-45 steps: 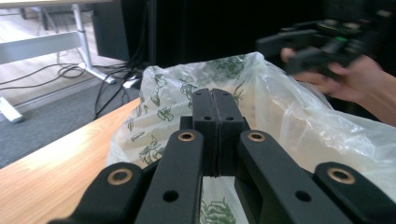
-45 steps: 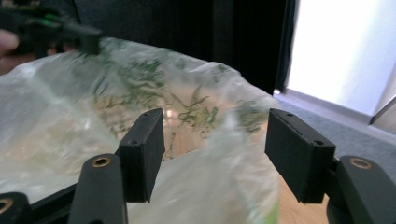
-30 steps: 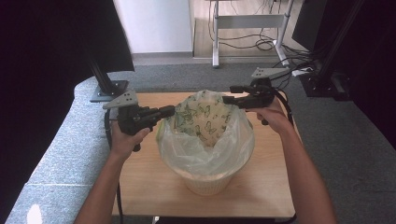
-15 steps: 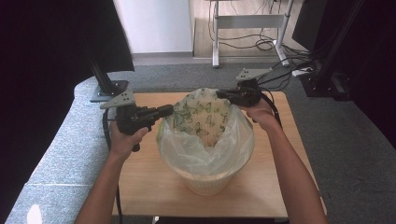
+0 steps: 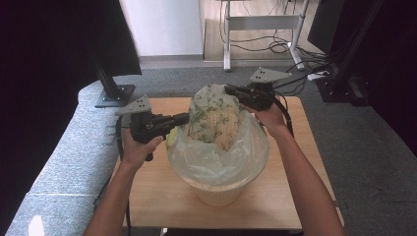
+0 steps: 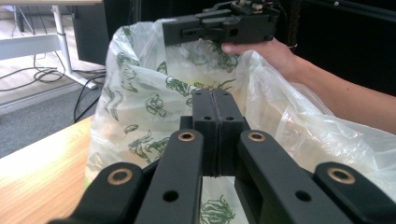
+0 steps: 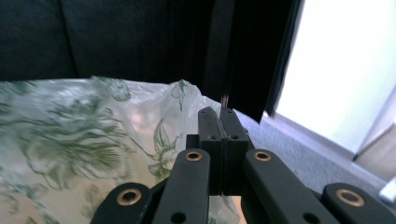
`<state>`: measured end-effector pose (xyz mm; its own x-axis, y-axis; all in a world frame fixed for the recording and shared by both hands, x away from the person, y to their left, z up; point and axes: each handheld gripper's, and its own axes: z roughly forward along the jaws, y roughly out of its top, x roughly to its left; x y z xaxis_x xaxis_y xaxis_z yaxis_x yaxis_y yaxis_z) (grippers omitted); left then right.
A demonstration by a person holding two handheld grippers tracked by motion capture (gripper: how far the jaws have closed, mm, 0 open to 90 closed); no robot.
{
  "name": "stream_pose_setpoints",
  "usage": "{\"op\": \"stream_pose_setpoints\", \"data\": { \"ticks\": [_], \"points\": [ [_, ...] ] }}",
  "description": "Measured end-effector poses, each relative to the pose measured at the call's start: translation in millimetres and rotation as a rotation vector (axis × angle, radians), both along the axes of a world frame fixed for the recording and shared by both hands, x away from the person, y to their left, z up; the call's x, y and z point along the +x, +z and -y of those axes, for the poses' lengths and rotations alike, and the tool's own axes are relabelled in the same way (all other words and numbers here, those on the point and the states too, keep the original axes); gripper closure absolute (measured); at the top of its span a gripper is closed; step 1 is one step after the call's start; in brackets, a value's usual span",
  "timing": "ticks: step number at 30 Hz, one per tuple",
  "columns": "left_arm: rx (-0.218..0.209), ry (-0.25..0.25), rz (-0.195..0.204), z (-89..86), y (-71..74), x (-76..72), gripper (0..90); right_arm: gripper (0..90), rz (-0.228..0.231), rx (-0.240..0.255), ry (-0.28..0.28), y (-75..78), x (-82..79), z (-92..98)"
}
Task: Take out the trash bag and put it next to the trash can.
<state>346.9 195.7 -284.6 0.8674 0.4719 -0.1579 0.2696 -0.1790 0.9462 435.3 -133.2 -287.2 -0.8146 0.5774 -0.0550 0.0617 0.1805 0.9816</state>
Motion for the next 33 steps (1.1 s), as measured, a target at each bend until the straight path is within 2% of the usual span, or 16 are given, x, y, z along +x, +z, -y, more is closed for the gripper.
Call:
{"op": "stream_pose_setpoints", "data": {
  "ticks": [2, 5, 8, 11, 12, 14, 15, 16, 17, 19, 21, 25, 27, 30, 32, 33],
  "points": [
    [0.0, -0.001, -0.006, 0.6, -1.6, 0.8, 89.5, 89.5, 0.025, 0.022, 0.012, 3.4, -3.1, 0.3],
    [-0.003, 0.001, -0.012, 0.5, -4.0, 1.7, 89.5, 89.5, 0.052, 0.092, 0.029, 11.8, -7.7, 4.7],
    [-0.004, 0.006, -0.014, -0.6, -5.2, 1.6, 89.5, 89.4, 0.059, 0.062, 0.034, 17.5, -12.8, 6.2],
    [-0.012, 0.012, -0.012, -3.7, -4.6, 0.5, 89.5, 88.1, 0.056, 0.072, 0.067, 23.6, -25.6, 9.9],
    [-0.016, 0.013, -0.013, -4.9, -4.4, 0.0, 89.5, 83.3, 0.052, 0.066, 0.077, 24.5, -28.9, 10.2],
    [-0.02, 0.014, -0.012, -7.0, -4.7, -1.8, 89.4, 60.4, 0.026, 0.024, 0.095, 25.5, -41.2, 11.5],
    [-0.02, 0.015, -0.011, -7.9, -5.0, -2.5, 89.4, 54.9, 0.028, 0.022, 0.081, 25.7, -46.6, 15.1],
    [-0.021, 0.016, -0.011, -8.8, -5.5, -3.1, 89.4, 48.1, 0.023, 0.045, 0.066, 26.6, -51.4, 21.0],
    [-0.021, 0.016, -0.011, -8.8, -5.5, -3.1, 89.4, 48.1, 0.023, 0.045, 0.066, 26.6, -51.4, 21.0],
    [-0.028, 0.019, -0.01, -11.0, -6.6, -4.0, 89.4, 39.0, -0.003, 0.096, 0.056, 30.0, -62.1, 39.5],
    [-0.041, 0.017, -0.013, -12.8, -7.4, -4.8, 89.5, 37.0, -0.023, 0.103, 0.061, 30.1, -72.6, 53.2],
    [-0.051, 0.011, -0.015, -12.9, -7.0, -6.8, 89.5, 32.1, -0.088, 0.024, 0.088, 15.0, -98.1, 68.3],
    [-0.049, 0.009, -0.011, -11.6, -5.7, -8.6, 89.5, 30.4, -0.106, -0.032, 0.103, 4.0, -109.9, 67.5],
    [-0.038, 0.011, -0.002, -9.5, -3.6, -10.9, 89.5, 30.3, -0.126, -0.103, 0.089, -10.9, -119.8, 61.7],
    [-0.037, 0.012, -0.002, -9.4, -2.9, -11.6, 89.5, 39.0, -0.145, -0.144, 0.061, -19.7, -118.7, 56.0],
    [-0.036, 0.013, -0.003, -9.4, -2.9, -11.8, 89.5, 49.7, -0.15, -0.165, 0.051, -22.5, -117.2, 53.3]
  ]
}}
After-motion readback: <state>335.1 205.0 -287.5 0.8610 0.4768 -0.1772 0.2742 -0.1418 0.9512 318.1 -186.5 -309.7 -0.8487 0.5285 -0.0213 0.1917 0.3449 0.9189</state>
